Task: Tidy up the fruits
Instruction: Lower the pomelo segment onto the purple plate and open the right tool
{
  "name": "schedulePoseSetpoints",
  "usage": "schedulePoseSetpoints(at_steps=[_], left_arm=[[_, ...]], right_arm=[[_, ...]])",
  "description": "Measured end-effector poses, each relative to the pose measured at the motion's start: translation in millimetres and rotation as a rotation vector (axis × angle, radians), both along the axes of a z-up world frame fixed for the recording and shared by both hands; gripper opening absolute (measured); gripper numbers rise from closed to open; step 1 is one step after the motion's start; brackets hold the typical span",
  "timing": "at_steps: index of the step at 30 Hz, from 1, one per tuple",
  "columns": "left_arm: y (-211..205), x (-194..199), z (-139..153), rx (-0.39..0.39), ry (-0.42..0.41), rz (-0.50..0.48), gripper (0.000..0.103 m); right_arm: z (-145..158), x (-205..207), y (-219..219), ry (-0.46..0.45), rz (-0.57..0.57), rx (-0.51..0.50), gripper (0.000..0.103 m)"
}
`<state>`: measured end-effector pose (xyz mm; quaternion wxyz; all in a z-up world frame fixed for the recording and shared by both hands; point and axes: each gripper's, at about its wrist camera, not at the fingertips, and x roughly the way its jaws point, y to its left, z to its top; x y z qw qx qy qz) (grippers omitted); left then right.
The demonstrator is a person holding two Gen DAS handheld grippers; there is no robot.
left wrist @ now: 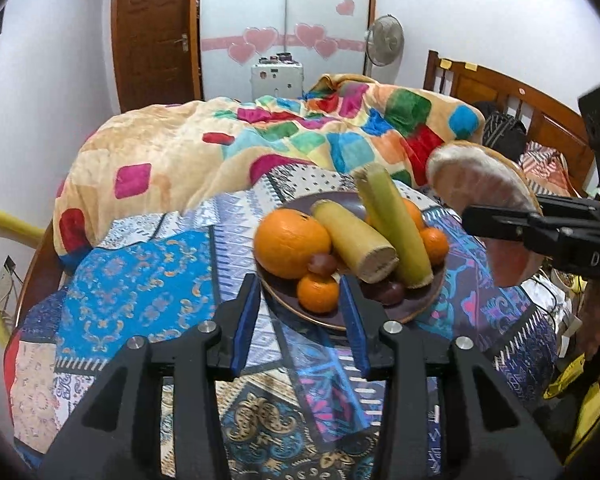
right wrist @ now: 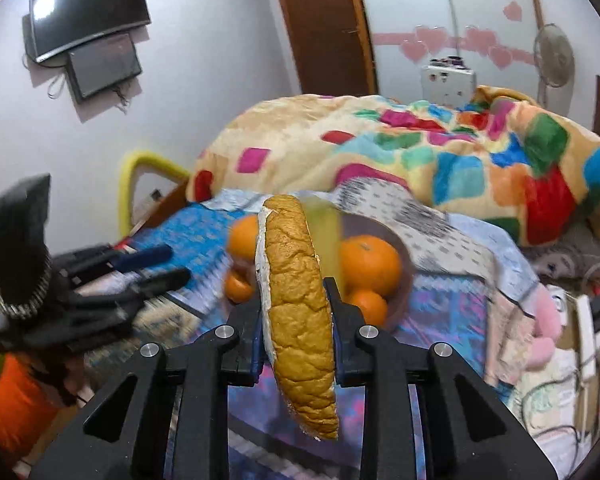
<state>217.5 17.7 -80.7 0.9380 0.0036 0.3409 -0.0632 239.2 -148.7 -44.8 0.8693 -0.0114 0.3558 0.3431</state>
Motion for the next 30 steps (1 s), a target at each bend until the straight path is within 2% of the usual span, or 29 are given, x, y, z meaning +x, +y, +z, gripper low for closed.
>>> schedulePoseSetpoints(at_steps=[7,11,23,30], left_arm=[[24,4,2,-0.008,-0.025,0.028,0.050],[35,8,0,-0.012,-0.030,0.033,0.052],[38,26,-10,-0.045,-0.018,0.036,0.052],[33,25,-10,-0.041,-0.016,0.037,0.052]], right_arm=[[-9,31,61,0.030,0.051,-0.044,0.023],[-19,48,79,0.062,0.051,-0.074,0.023],[-21,43,72,0.047,0.025,-0.122,0.027],[-3,23,66,-0.084,0.002,-0.148,0.029]])
